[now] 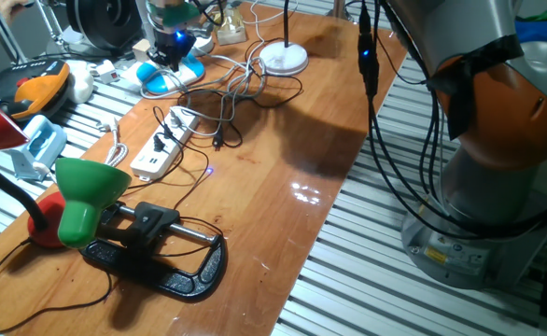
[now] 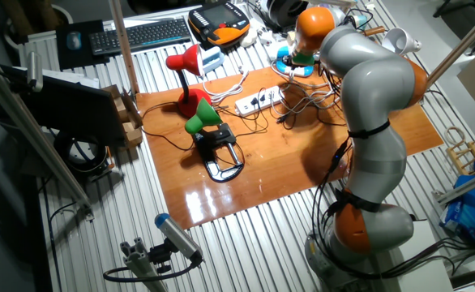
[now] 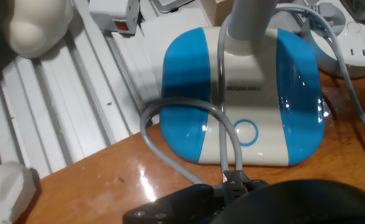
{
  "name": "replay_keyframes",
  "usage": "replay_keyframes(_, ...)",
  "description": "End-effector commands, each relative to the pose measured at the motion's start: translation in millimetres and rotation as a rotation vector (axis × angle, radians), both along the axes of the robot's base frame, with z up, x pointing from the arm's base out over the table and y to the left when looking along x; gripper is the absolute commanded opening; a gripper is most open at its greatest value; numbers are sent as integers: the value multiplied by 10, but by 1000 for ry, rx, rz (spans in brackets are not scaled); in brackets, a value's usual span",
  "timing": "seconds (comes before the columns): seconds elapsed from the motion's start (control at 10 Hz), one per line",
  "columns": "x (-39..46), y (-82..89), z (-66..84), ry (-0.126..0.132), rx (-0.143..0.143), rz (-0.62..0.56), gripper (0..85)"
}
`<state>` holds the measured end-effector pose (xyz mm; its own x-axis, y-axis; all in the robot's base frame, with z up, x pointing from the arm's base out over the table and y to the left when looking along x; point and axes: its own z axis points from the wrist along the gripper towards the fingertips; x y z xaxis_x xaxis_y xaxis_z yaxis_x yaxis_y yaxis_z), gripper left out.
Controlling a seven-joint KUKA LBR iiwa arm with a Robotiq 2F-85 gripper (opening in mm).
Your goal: Plug in the power cord of the desk lamp, turn on the socket, and light up the desk lamp
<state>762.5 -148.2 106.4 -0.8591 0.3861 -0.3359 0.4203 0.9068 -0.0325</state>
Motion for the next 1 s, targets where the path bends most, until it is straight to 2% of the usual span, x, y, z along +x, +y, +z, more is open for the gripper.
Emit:
replay_keyframes(0.0, 20, -31, -10, -1, -5, 4, 0)
replay_keyframes(0.2, 69, -133, -75, -15, -18, 13, 0)
replay_keyframes(0.5, 186, -232, -141, -15, -13, 5, 0)
replay_keyframes(0.9, 239, -278, -174, -15, -28, -9, 0)
